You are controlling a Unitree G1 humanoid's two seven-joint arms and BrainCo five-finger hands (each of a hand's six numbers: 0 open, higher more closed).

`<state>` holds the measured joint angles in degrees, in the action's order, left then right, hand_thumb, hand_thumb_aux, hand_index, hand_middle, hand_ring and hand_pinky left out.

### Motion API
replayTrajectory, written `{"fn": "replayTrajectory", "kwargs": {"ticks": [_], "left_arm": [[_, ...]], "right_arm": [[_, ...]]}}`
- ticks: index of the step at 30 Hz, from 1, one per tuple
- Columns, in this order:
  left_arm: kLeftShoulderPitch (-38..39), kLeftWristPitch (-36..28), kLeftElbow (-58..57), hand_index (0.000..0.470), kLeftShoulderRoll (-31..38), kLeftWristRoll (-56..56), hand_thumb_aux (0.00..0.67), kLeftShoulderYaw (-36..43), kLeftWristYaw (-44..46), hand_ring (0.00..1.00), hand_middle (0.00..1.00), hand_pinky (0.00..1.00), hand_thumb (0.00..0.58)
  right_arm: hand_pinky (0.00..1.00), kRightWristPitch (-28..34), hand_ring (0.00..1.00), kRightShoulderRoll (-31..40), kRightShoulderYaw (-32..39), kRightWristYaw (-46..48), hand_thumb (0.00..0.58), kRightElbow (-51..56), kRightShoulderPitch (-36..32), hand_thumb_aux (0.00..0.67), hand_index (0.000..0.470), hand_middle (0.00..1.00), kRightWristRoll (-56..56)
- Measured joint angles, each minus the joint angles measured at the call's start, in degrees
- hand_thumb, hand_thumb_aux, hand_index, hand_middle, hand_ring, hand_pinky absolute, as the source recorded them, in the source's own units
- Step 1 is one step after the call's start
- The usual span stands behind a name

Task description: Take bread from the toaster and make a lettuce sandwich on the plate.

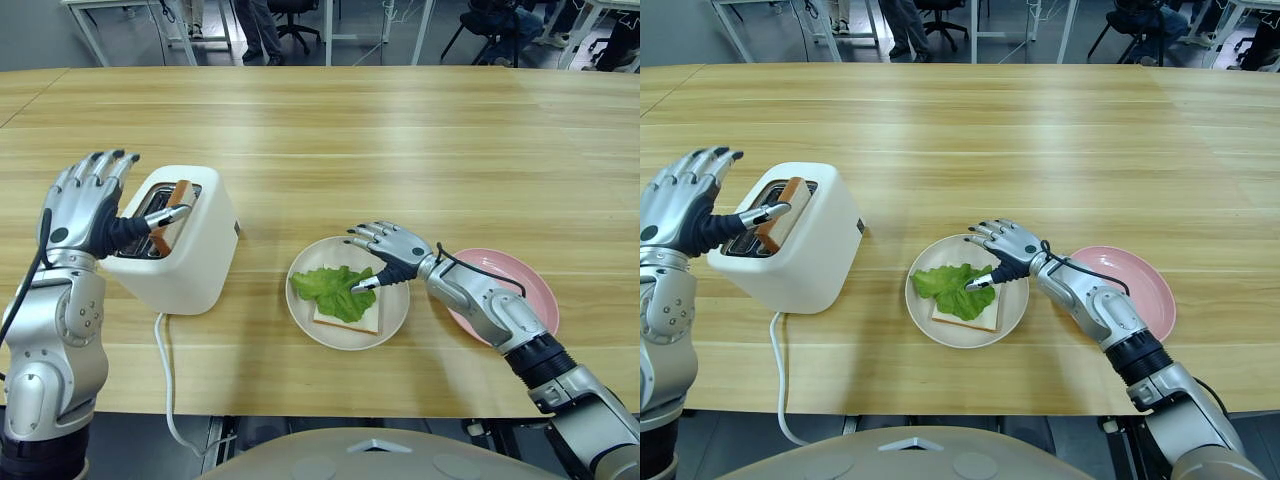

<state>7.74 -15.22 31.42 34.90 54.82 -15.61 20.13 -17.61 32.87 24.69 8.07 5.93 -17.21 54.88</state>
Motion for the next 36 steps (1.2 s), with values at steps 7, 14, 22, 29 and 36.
{"fn": "replayTrajectory", "kwargs": {"ticks": [7,14,22,29,36], "left_arm": [[-3.98,-2.98,-6.02,0.000,0.04,3.04,0.000,7.32,5.20,0.00,0.00,0.00,0.000],[-7.46,-5.50,-11.12,0.253,0.44,6.09,0.368,10.56,6.64,0.00,0.00,0.00,0.462],[-9.95,-5.90,-11.25,0.460,0.18,3.68,0.670,10.54,5.49,0.00,0.00,0.00,0.580],[-9.74,-5.60,-9.76,0.460,-2.77,-2.12,0.670,8.97,2.87,0.63,0.63,0.63,0.580],[-12.62,-2.35,-5.13,0.460,-6.84,-11.96,0.670,4.21,-2.68,1.00,1.00,1.00,0.580]], "right_arm": [[0.00,0.74,0.00,0.01,-1.39,-1.44,0.000,-5.60,1.88,0.000,0.000,0.00,-0.55],[0.00,1.53,0.00,-0.73,-6.24,-2.84,0.000,-14.45,6.05,0.000,0.000,0.00,-4.54],[0.00,1.85,0.00,-1.83,-12.18,-3.47,0.000,-20.65,10.69,0.000,0.000,0.00,-11.46],[0.00,1.95,0.00,-2.16,-14.09,-3.47,0.000,-21.45,11.92,0.000,0.000,0.00,-13.07],[0.00,1.56,0.00,-2.61,-15.47,-4.09,0.000,-22.50,12.86,0.000,0.000,0.00,-13.69]]}}
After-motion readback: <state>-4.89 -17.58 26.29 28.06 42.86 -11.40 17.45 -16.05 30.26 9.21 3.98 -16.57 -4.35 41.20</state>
